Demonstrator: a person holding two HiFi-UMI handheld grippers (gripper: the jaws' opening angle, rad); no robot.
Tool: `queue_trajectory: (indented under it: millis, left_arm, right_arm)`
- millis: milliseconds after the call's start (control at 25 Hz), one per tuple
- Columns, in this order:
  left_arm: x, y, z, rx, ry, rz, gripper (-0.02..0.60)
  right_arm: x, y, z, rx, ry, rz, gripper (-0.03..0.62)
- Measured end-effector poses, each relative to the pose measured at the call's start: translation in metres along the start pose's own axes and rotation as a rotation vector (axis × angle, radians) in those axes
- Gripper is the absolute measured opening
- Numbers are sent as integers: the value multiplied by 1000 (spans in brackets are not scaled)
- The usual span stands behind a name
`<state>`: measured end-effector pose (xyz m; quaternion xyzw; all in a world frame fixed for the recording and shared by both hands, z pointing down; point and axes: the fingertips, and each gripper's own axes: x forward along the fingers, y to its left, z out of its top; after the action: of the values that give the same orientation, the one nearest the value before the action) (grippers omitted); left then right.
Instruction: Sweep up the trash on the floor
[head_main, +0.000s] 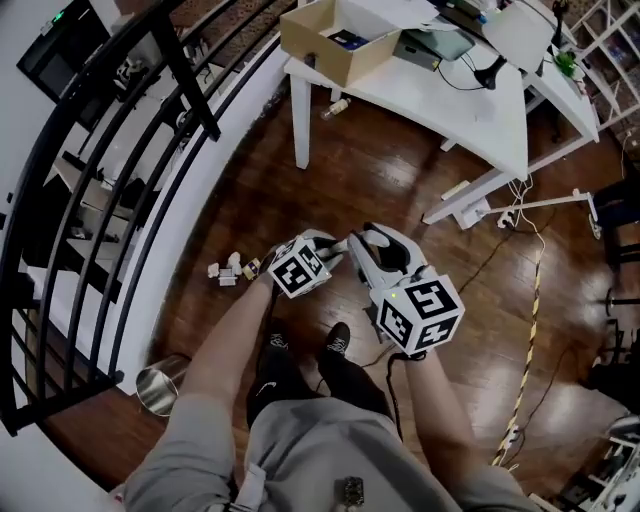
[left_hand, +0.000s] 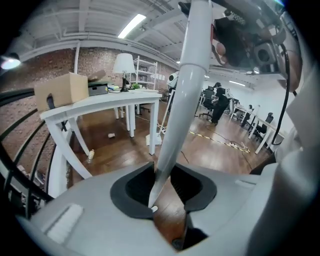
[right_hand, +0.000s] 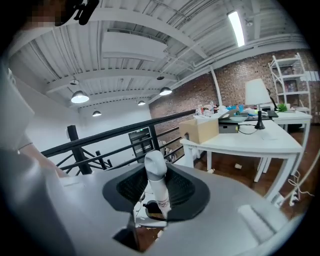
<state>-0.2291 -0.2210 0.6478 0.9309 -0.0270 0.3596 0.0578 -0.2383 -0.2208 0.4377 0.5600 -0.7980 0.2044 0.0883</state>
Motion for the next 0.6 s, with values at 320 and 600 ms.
queue_trajectory:
  millis: [320,600]
  left_arm:
    - [27,-76,-33,84,31,-175,106]
    - [-1,-86,-84,152,80,-226,109]
  right_arm:
    - [-53,-8,-63,176,6,-207,104]
    - [-53,34,-94,287,-30,-267,106]
